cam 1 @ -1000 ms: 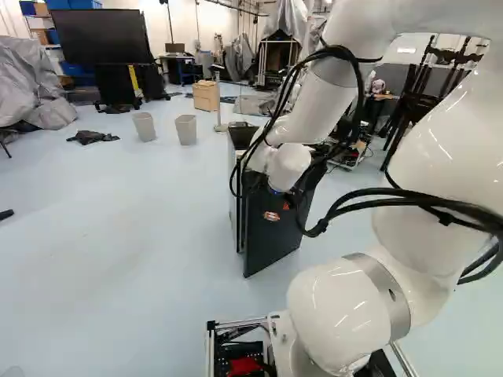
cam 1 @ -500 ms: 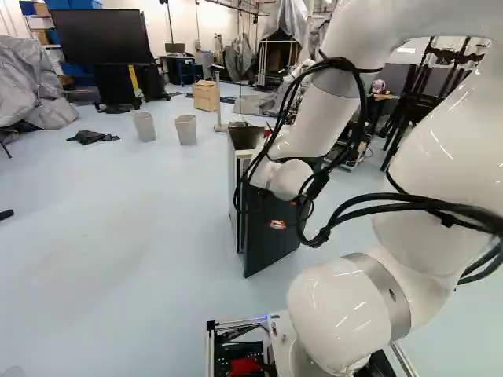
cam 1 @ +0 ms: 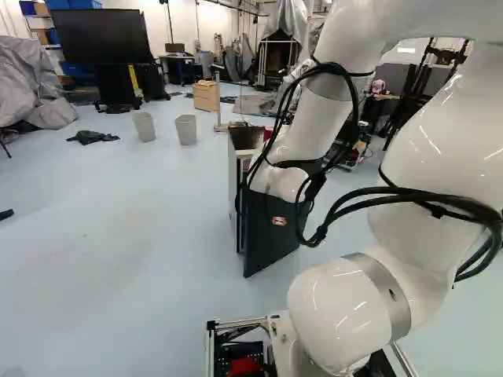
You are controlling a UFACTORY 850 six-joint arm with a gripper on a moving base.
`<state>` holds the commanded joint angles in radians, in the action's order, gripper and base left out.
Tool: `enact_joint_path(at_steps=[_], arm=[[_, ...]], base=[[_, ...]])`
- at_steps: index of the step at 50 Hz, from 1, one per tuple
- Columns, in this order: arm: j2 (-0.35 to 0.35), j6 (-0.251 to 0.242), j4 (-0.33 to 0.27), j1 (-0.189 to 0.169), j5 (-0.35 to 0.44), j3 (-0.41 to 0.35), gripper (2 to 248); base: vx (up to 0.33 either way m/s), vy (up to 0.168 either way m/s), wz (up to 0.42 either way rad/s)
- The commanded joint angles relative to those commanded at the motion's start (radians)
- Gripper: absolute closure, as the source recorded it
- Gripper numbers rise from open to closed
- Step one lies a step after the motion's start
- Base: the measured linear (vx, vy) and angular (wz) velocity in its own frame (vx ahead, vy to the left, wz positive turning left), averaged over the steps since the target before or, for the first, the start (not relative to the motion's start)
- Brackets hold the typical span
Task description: Grab a drink from the fridge
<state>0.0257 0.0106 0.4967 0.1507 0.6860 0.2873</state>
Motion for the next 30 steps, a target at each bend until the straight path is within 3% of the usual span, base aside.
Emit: enact_joint_path(at_steps=[30], arm=[[0.027, 0.0, 0.0, -0.003, 0.001, 0.029, 3]], base=[[0.0, 0.0, 0.0]])
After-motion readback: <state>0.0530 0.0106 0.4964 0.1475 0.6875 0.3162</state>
